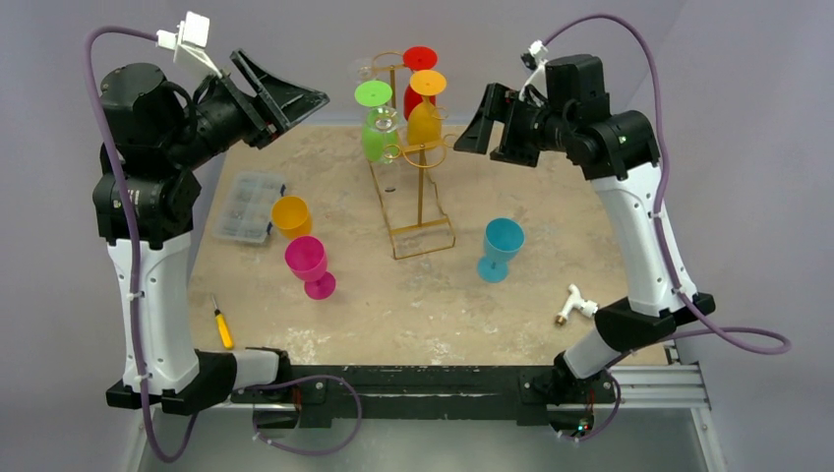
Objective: Take the wine glass off the wine glass rack
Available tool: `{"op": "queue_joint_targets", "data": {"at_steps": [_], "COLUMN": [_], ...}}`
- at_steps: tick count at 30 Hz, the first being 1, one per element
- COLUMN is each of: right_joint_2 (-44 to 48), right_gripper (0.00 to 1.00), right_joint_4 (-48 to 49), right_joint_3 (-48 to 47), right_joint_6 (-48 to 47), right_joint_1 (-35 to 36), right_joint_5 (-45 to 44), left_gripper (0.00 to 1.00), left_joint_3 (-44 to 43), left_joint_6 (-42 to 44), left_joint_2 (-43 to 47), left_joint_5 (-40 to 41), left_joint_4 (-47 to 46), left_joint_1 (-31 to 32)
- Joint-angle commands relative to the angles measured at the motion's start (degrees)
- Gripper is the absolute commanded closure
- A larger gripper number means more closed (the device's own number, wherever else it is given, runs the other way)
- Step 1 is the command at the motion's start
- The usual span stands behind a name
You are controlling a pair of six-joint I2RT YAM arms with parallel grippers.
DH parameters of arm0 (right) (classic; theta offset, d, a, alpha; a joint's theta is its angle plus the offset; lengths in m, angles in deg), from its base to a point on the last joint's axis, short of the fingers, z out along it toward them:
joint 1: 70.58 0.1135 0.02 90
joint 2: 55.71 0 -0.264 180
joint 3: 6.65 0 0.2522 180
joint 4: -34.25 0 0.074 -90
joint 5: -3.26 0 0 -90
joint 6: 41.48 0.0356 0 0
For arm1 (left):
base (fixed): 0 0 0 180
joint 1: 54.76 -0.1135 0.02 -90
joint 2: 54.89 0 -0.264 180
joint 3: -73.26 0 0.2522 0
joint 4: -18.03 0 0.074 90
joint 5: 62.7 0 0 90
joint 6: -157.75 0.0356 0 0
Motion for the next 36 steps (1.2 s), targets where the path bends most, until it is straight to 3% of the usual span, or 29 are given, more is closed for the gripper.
{"op": "queue_joint_targets", "data": {"at_steps": [1,6,9,15,22,36], "right_joint_2": [3.71,10.43,11.08,6.29,2.02,-15.29], "right_gripper": [0.13,0.02,0.02,0.08,0.28,0.49], "right_joint_4": [10.44,31.79,37.87,35.86,48.94,27.65], "right_joint_3": [3.08,19.38,22.62,15.3,15.54,-11.31], "right_joint_6": [3.93,18.25,23.65,23.76,33.11,24.73], "right_joint_1": [-0.99,-8.06,-10.65,-10.79,-10.36,-5.31], "right_joint_5": [6.94,19.39,22.56,24.43,30.22,25.25], "left_gripper": [0.29,0.27,0.27,0.29,0.33,0.43], "left_joint_3": [-0.28,-0.01,0.7,4.78,15.75,34.81], "left_joint_6": [0.32,0.74,1.07,1.89,-1.96,-13.12], "left_joint_2": [-0.16,-0.08,0.24,1.1,1.85,-0.65], "left_joint_5": [-0.94,-1.3,-0.92,-0.08,-0.25,3.04], "left_joint_4": [-1.56,-1.38,-1.35,-2.53,-11.24,-31.9], "left_joint_1": [-0.53,-0.53,-0.53,-0.53,-0.53,0.73]}}
